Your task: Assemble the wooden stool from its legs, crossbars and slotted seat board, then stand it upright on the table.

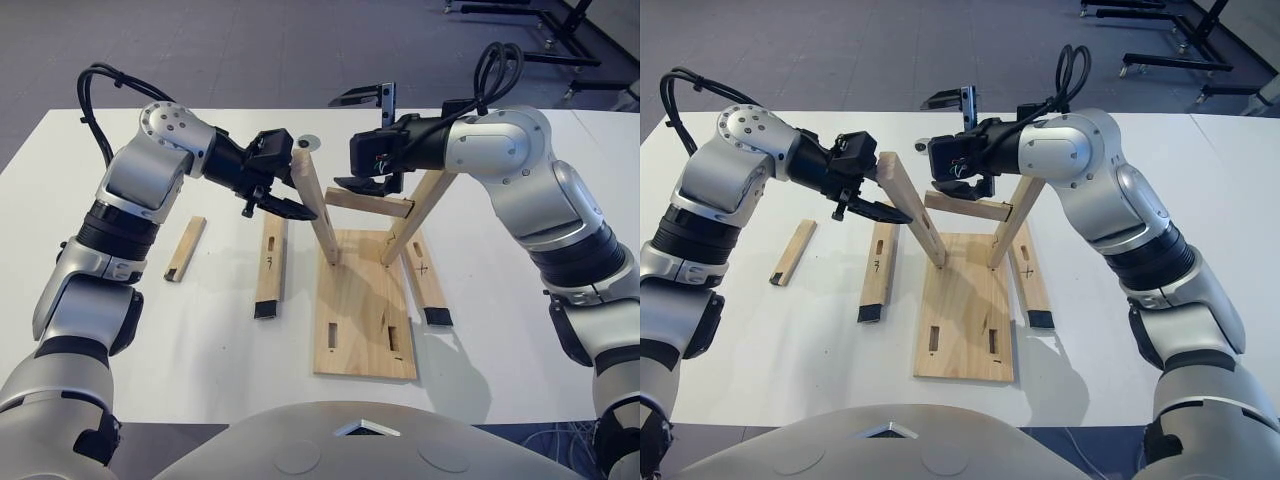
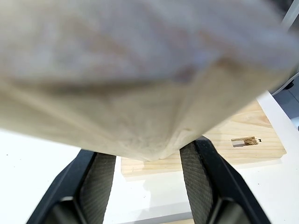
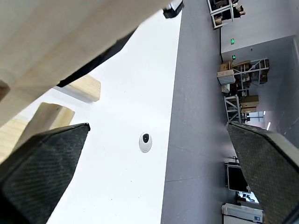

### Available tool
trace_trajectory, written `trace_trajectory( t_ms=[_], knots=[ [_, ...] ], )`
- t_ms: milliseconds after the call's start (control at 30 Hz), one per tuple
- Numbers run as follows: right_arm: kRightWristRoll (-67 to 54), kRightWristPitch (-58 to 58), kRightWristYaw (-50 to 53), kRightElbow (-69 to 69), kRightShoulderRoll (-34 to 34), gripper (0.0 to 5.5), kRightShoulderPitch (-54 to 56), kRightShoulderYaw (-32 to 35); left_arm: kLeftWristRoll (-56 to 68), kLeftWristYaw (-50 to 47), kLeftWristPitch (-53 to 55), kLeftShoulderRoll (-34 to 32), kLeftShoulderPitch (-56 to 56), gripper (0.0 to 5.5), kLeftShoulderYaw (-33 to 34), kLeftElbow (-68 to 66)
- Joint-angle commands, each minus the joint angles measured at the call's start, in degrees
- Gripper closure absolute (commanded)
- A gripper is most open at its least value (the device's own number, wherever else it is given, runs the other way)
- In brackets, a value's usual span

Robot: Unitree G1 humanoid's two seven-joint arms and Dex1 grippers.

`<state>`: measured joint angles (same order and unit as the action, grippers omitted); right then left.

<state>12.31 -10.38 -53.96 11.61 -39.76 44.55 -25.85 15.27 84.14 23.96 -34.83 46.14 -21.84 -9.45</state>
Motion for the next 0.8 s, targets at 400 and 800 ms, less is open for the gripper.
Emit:
trace_trajectory(
  t_ms=[400,800],
  knots=[
    [7.5,19.3,-9.8,-25.2,7.3,0.10,13.8,-7.4,-4.8,2.0,-0.1,-1.6,-2.4,3.48,-5.2,-2.6],
    [4.5,22.0,-18.1,-25.8,4.4,0.10,9.0,-4.7,-4.3,2.7,0.5,-3.3,-3.5,3.48,-5.5,-1.1]
  ],
)
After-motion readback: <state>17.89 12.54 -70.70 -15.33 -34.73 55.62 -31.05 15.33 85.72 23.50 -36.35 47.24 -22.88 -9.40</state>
